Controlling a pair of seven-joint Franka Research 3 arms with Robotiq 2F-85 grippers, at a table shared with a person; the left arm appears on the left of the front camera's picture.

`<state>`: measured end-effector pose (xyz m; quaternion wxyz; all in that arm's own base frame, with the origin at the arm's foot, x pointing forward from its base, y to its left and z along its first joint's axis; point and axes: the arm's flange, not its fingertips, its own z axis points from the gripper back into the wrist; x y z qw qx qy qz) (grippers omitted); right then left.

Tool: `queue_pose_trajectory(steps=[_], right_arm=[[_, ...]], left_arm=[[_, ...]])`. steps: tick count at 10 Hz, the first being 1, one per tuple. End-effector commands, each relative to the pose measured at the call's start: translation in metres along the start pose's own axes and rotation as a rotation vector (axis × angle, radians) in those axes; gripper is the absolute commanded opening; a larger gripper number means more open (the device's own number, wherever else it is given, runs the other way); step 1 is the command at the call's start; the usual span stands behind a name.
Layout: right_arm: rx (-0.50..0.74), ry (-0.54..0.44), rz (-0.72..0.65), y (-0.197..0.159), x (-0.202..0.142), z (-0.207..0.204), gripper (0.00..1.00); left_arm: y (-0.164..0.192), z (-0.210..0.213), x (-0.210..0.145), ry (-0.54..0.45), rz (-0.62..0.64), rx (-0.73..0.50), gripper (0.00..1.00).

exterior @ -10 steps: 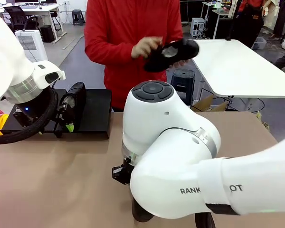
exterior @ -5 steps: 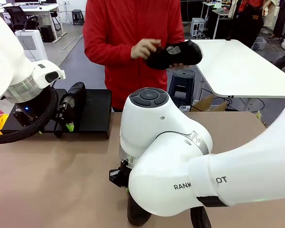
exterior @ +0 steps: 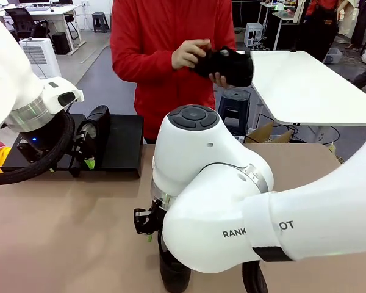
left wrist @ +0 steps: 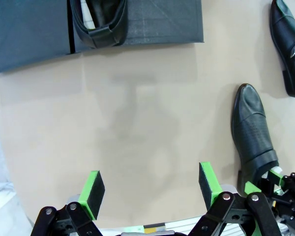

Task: Organize the shoes by placing them on the stand.
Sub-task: Pick up one Shoe and place it in the middle of the table.

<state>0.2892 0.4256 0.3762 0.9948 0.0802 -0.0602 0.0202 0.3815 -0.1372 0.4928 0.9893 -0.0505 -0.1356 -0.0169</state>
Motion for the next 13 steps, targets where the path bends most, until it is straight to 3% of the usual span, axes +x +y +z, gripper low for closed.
queue_pose_trajectory(steps=[1,3,4,13], right_arm=[[0.058,0.035,-0.017,-0.002,-0.007,0.019,1.0],[0.049,0.079,-0.053,-0.017,-0.011,0.045,1.0],[0.051,0.025,-0.028,0.005,-0.006,0.015,1.0],[0.051,0.025,-0.028,0.005,-0.006,0.015,1.0]], left_arm=[[0.002,0.001,0.001,0.001,-0.009,0.005,0.99],[0.002,0.001,0.001,0.001,-0.009,0.005,0.99],[0.002,0.001,0.001,0.001,-0.009,0.005,0.99],[0.002,0.001,0.001,0.001,-0.009,0.005,0.99]])
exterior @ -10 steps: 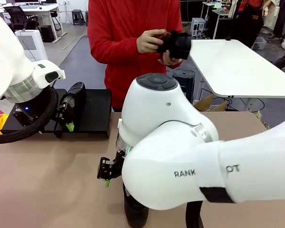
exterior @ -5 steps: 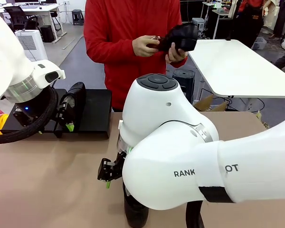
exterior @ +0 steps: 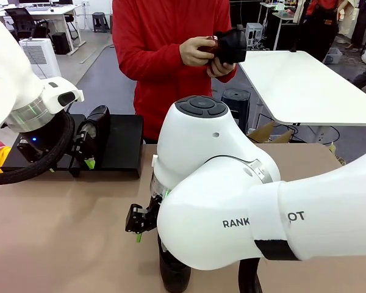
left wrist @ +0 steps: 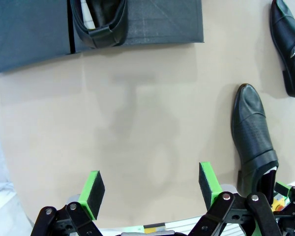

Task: Organize the shoes by placing them on the stand.
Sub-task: Place the Shoe from the middle of the table onto the Shoes Stand.

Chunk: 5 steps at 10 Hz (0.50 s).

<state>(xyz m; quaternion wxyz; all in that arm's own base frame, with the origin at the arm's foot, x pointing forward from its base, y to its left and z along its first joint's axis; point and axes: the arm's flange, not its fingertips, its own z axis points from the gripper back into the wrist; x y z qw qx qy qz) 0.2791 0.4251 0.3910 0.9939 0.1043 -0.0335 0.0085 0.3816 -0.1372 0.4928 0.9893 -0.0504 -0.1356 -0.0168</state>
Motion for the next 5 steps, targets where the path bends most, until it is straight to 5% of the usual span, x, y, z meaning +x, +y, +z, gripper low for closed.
queue_pose_trajectory(steps=[1,5], right_arm=[[0.003,-0.025,0.003,0.003,0.0018,-0.0009,1.0],[0.003,-0.025,0.003,0.003,0.0018,-0.0009,1.0]], left_arm=[[0.0023,0.0006,0.0012,0.0,-0.009,0.005,0.99],[0.0023,0.0006,0.0012,0.0,-0.009,0.005,0.99]])
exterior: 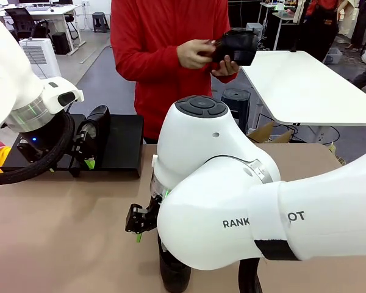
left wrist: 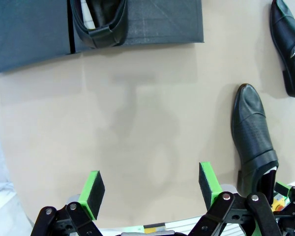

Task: Organize the shoes by placing them on the stand.
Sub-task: Place the Shoe from the middle of the table onto the Shoes Stand.

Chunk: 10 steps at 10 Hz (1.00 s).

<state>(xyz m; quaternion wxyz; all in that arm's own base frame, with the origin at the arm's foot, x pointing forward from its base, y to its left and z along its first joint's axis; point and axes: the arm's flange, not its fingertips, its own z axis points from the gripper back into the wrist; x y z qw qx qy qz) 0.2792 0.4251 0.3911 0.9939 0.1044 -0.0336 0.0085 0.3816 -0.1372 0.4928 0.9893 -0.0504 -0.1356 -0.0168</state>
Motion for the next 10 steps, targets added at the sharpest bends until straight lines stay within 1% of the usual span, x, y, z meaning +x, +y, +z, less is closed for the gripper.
queue_pose_trajectory(steps=[1,2,3,4,5,6,7,8,9,10], right_arm=[[0.0,0.0,0.0,0.0,0.0,0.0,1.0],[0.007,-0.005,0.061,0.002,-0.012,0.02,1.0],[-0.012,-0.045,0.074,-0.005,-0.02,0.045,1.0],[-0.05,-0.083,0.08,-0.016,-0.026,0.07,1.0],[-0.095,-0.115,0.05,-0.037,-0.025,0.092,1.0],[-0.105,-0.116,0.015,-0.059,-0.023,0.107,1.0],[-0.124,-0.13,-0.014,-0.077,-0.019,0.116,1.0],[-0.171,-0.134,-0.113,-0.095,-0.012,0.122,1.0],[-0.104,-0.119,0.004,-0.051,-0.024,0.113,1.0],[-0.104,-0.119,0.004,-0.051,-0.024,0.113,1.0]], left_arm=[[0.002,0.001,0.001,0.0,-0.009,0.005,0.99],[0.0,0.0,0.0,0.0,0.0,0.0,0.99],[-0.008,-0.001,-0.006,0.0,0.012,0.002,0.99],[-0.015,0.0,-0.015,0.005,0.057,-0.018,0.99],[-0.024,0.003,-0.026,0.01,0.141,-0.037,0.99],[-0.033,0.007,-0.04,0.01,0.204,-0.031,0.99],[-0.039,0.011,-0.05,0.082,0.219,-0.069,0.99],[-0.042,0.018,-0.056,0.091,0.247,-0.061,0.99],[-0.029,0.027,-0.048,-0.034,0.348,-0.033,0.99],[-0.042,0.01,-0.046,0.075,0.204,-0.042,0.99]])
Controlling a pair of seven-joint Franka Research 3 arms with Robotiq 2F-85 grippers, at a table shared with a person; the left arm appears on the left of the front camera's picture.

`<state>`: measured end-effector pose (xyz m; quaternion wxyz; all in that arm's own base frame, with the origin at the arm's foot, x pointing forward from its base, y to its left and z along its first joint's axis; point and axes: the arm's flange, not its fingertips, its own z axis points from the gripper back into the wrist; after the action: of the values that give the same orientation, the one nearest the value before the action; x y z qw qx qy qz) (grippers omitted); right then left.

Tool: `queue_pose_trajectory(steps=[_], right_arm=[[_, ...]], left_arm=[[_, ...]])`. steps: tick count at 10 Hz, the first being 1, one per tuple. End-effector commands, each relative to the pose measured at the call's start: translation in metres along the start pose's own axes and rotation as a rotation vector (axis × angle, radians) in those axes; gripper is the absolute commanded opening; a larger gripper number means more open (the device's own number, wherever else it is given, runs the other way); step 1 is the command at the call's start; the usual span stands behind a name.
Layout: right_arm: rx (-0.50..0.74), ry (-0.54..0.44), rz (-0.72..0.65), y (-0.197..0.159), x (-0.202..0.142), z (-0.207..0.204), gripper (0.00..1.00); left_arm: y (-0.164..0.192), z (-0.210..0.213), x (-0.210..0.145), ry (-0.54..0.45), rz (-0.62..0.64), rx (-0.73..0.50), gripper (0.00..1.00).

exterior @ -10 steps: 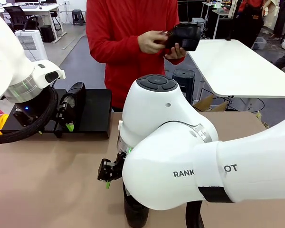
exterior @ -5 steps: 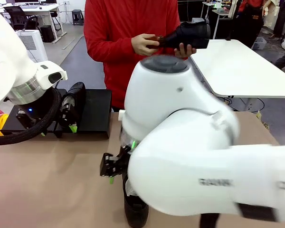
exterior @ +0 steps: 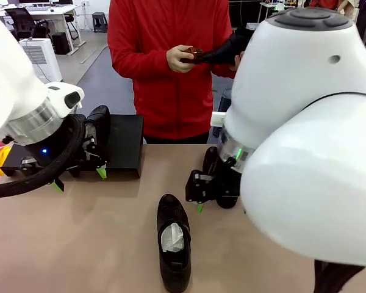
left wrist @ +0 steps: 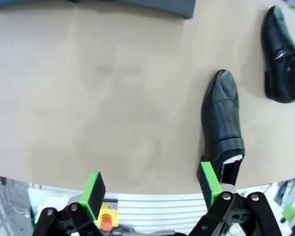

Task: Organize the shoes by placing them on the stand.
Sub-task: Place the Shoe from the middle of the table onto the Shoes Stand.

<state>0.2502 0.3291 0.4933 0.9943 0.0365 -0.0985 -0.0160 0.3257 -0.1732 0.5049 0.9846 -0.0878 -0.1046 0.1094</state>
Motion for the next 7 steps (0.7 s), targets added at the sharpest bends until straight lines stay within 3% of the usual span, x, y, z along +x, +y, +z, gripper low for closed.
queue_pose_trajectory(steps=[1,2,3,5,7], right_arm=[[0.036,0.013,0.034,0.022,-0.002,-0.006,1.0],[0.0,0.0,0.0,0.0,0.0,0.0,1.0],[-0.014,0.042,-0.021,-0.016,0.012,-0.008,1.0],[-0.056,0.027,-0.11,-0.073,0.032,0.007,1.0],[-0.095,0.036,-0.24,-0.136,0.052,0.019,1.0]], left_arm=[[-0.003,-0.012,0.004,0.029,-0.059,0.005,0.99],[0.0,0.0,0.0,0.0,0.0,0.0,0.99],[-0.017,-0.007,-0.02,0.02,-0.067,-0.005,0.99],[-0.041,-0.016,-0.054,-0.002,-0.131,-0.004,0.99],[-0.061,-0.035,-0.066,0.033,-0.183,0.023,0.99]])
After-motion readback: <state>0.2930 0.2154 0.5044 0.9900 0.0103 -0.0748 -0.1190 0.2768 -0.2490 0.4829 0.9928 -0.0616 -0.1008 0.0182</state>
